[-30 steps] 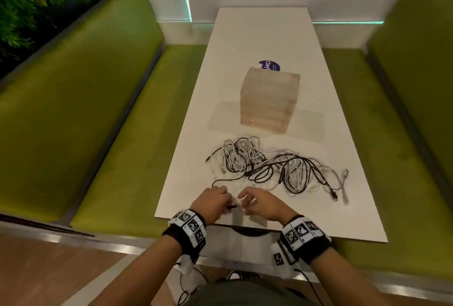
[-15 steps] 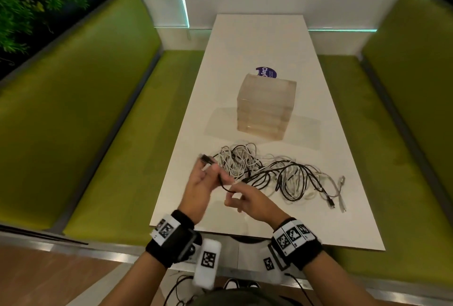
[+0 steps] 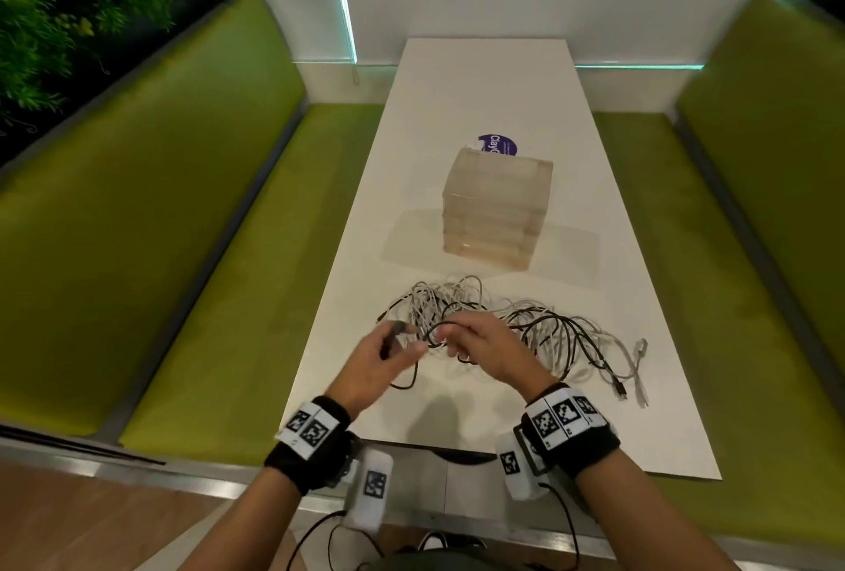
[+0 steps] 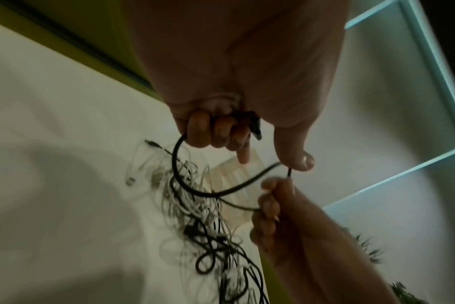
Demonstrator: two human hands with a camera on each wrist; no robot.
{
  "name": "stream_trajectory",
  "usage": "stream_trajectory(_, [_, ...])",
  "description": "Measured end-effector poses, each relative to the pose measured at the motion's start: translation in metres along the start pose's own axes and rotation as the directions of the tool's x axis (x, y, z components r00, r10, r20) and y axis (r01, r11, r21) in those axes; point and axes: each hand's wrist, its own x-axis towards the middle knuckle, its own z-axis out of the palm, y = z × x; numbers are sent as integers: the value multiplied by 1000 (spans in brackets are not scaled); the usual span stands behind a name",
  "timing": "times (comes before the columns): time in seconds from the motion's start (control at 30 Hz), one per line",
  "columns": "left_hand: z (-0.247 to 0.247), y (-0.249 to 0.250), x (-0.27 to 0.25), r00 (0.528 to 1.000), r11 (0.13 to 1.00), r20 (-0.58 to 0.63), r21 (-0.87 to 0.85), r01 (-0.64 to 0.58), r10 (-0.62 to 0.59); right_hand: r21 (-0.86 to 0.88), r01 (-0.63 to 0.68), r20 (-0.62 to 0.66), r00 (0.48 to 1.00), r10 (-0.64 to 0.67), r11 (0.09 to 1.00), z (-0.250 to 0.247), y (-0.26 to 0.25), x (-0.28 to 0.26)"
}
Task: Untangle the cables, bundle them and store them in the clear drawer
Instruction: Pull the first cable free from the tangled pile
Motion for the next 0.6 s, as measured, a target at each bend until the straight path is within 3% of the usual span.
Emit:
stream_trajectory(0.07, [13, -1, 1, 998, 999, 53, -14, -35, 35, 23, 8, 19, 1000, -8, 1000, 7, -2, 1])
stream_trajectory(0.2, [27, -3, 5, 992, 994, -73, -9, -107, 106, 95, -42, 18, 999, 41, 995, 7, -3, -1])
stream_trajectory(0.3, [33, 3, 5, 993, 961, -88, -257, -99, 79, 39, -70, 38, 997, 68, 997, 8, -1, 0])
stream_trajectory(0.37, [36, 12, 5, 993, 893, -88, -438, -104, 72, -32, -94, 31, 995, 95, 995, 11, 9, 4])
stream_trajectory(0.47, [35, 35, 5, 996, 725, -80, -683, -86, 43, -93, -115, 15, 993, 117, 989, 17, 19, 11])
stream_trajectory(0.6, [14, 69, 2, 990, 616, -110, -775, -142, 90, -268, -193, -12, 980, 197, 944, 8, 28, 14])
